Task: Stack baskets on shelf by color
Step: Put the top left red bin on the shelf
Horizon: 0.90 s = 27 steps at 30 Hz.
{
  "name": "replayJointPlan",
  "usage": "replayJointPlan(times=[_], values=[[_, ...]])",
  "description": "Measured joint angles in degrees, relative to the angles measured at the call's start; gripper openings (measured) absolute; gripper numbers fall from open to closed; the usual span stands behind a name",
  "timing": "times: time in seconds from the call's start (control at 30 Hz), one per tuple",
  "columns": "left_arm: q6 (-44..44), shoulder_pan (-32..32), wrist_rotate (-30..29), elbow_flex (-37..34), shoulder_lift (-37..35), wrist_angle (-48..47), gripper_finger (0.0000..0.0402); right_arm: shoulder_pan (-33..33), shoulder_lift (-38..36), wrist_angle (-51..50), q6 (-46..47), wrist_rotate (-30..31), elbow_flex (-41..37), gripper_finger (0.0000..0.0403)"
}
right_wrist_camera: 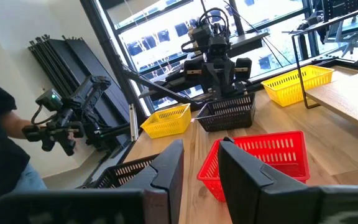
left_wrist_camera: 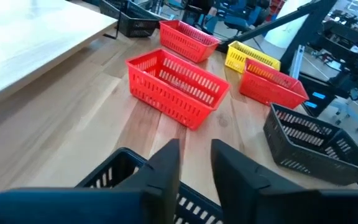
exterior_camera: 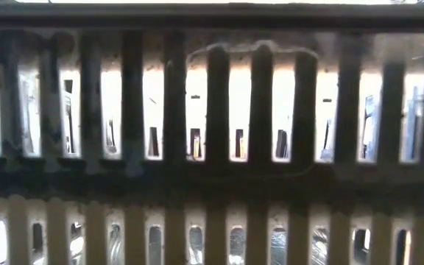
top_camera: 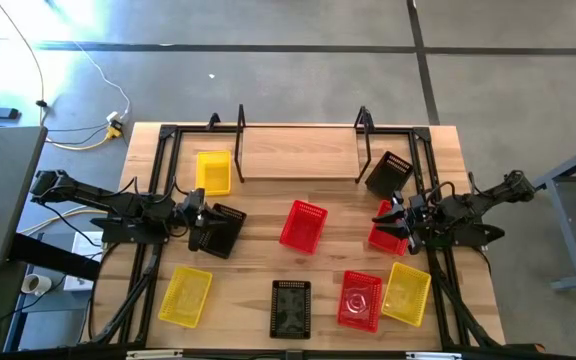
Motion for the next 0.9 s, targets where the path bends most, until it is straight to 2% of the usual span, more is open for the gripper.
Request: replayJointPlan(times=[0.2,0.43,0.63,0.9], values=[[-3.75,0.00,-2.78,0.00,0.01,3.29,0.0132,0.02,0.02,0.00,0.00,0.00,0.00,0.0087],[-2.23,0.00,-0.33,1.94,0.01,14.41,0.0130,0.00,0.01,0.00,0.00,0.00,0.00,0.0087],[7.34,0.01,3.90,8.83,1.16,13.42,0.0127,0.00,0.02,0.00,0.00,0.00,0.01,0.0087],[19.11,0.02,4.83,21.64,8.27,6.11,0.0127,0.02,0.01,0.00,0.00,0.00,0.00,0.0087]])
